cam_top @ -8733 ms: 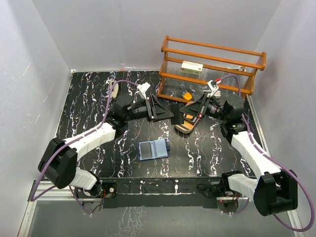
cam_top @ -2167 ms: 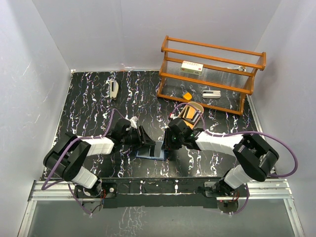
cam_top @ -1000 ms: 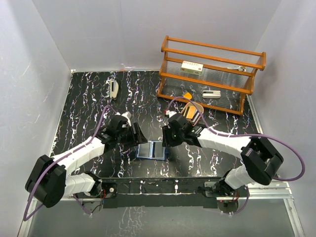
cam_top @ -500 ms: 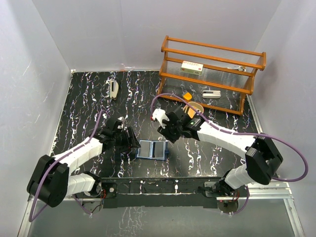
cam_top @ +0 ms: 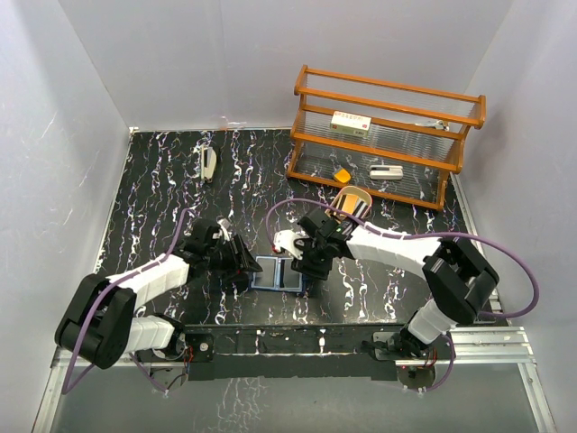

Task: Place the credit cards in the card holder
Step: Close the card holder at the center of the board.

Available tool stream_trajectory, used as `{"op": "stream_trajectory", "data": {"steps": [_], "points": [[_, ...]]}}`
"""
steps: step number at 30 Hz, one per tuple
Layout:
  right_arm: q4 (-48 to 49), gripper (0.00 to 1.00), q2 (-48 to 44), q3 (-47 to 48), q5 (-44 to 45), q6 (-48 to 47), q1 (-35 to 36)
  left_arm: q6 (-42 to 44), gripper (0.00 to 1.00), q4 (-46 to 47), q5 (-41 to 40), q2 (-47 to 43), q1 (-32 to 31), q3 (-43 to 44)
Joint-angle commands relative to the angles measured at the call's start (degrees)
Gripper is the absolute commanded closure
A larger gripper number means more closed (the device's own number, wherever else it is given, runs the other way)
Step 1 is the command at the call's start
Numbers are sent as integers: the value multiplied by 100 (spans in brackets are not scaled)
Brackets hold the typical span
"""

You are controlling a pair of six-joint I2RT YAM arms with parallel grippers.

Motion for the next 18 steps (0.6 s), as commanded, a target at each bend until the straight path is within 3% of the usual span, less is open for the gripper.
{"op": "stream_trajectory", "data": {"steps": [1, 18], "points": [[327, 60, 26, -141, -241, -208, 64, -143, 45, 159, 310, -83, 91, -124], [924, 58, 174, -306, -75, -116, 153, -207, 44, 289, 379, -235, 199, -272]]}}
